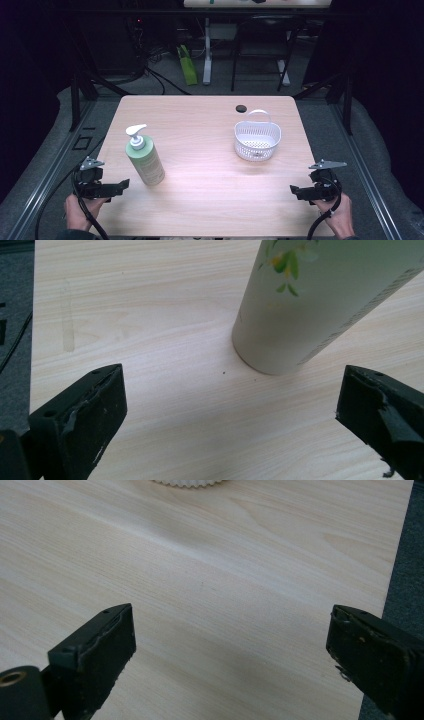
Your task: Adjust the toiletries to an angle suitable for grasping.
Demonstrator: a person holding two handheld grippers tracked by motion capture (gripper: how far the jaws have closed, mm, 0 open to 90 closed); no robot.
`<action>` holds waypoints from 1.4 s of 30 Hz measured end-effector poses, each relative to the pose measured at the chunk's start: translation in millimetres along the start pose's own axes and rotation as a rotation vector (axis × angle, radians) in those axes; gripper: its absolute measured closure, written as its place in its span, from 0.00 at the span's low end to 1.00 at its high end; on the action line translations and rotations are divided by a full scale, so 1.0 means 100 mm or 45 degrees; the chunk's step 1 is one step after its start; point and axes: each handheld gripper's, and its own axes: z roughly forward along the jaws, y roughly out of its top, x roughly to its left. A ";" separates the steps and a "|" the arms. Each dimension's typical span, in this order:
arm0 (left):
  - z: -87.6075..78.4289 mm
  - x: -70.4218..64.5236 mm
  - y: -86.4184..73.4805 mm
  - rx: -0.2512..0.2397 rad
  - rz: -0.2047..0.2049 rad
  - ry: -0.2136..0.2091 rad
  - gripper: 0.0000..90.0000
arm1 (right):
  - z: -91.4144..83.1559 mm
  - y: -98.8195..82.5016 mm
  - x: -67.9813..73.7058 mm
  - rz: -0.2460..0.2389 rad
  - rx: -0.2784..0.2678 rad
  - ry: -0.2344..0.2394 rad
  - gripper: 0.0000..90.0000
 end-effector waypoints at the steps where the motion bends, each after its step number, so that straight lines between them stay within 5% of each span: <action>1: 0.00 0.00 0.00 0.000 0.000 0.000 0.00 | 0.00 0.00 0.00 0.000 0.000 0.000 0.06; 10: -0.01 -0.10 0.09 -0.103 0.000 -0.034 0.00 | 0.00 0.02 0.03 -0.032 0.005 0.005 0.07; 18: 0.00 -0.21 0.16 -0.131 0.029 -0.071 0.00 | 0.00 0.02 0.05 -0.034 0.002 0.012 0.07; 42: 0.10 -0.47 0.46 -0.332 0.054 -0.089 0.00 | -0.02 0.04 0.06 -0.042 -0.012 0.017 0.07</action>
